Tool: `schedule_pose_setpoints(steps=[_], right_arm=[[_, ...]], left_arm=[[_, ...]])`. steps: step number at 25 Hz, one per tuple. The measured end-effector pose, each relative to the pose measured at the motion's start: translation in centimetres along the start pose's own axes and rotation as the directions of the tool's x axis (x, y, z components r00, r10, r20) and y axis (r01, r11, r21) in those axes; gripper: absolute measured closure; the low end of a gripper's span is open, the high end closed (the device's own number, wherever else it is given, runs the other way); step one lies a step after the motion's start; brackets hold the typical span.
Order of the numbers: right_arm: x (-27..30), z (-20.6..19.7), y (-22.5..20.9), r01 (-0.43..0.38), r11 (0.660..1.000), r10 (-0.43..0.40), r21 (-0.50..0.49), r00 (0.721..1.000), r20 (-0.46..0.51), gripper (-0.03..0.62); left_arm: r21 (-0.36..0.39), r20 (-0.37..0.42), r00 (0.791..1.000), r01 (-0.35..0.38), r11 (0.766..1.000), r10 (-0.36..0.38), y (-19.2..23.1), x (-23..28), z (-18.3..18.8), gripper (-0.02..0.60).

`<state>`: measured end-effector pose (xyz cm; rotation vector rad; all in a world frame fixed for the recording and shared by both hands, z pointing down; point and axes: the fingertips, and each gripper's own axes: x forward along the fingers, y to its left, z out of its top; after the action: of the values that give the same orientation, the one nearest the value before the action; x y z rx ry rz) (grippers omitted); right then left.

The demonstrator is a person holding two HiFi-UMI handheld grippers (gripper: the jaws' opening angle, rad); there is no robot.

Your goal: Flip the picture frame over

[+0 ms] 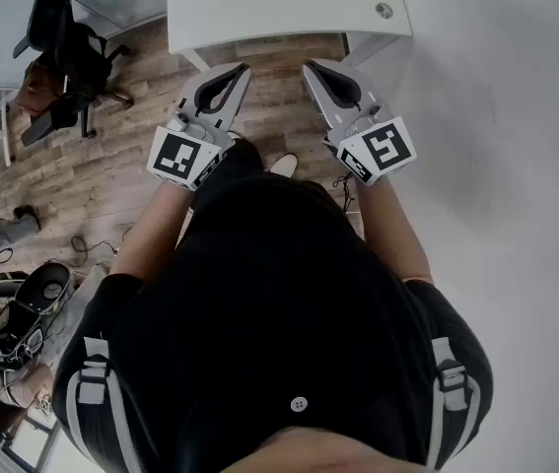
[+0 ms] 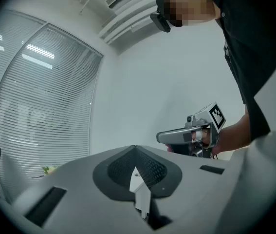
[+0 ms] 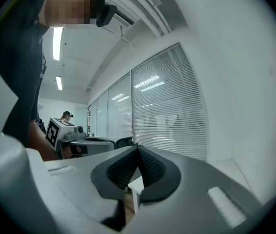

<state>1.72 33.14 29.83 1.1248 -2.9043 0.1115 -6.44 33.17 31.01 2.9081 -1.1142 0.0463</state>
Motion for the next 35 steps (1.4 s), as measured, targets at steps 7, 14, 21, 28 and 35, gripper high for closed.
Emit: schedule_pose_setpoints(steps=[7, 14, 21, 28, 35], right_arm=[[-0.7, 0.0, -0.1, -0.013, 1.0, 0.013, 0.001, 1.0, 0.008, 0.585], [-1.3, -0.2, 0.0, -0.027, 0.999, 0.027, 0.031, 0.999, 0.026, 0.583], [-1.3, -0.2, -0.6, -0.023, 1.0, 0.023, -0.003, 1.0, 0.013, 0.583], [-3.2, -0.8, -1.9, -0.011, 1.0, 0.011, -0.009, 1.0, 0.02, 0.582], [-5.0, -1.2, -1.6, -0.009, 1.0, 0.009, -0.007, 1.0, 0.021, 0.449]], left_arm=[[-0.001, 0.0, 1.0, 0.013, 1.0, -0.013, -0.9, 0.4, 0.1, 0.577], [0.0, -0.021, 1.0, 0.016, 1.0, -0.016, -1.7, 0.5, -0.3, 0.577], [0.01, -0.017, 1.0, 0.009, 1.0, -0.008, -1.8, 1.5, 0.0, 0.577], [0.028, -0.021, 1.0, -0.002, 1.0, 0.003, -3.6, 2.5, -0.5, 0.577], [0.052, -0.018, 1.0, 0.003, 0.999, -0.002, -5.8, 2.5, -0.3, 0.577]])
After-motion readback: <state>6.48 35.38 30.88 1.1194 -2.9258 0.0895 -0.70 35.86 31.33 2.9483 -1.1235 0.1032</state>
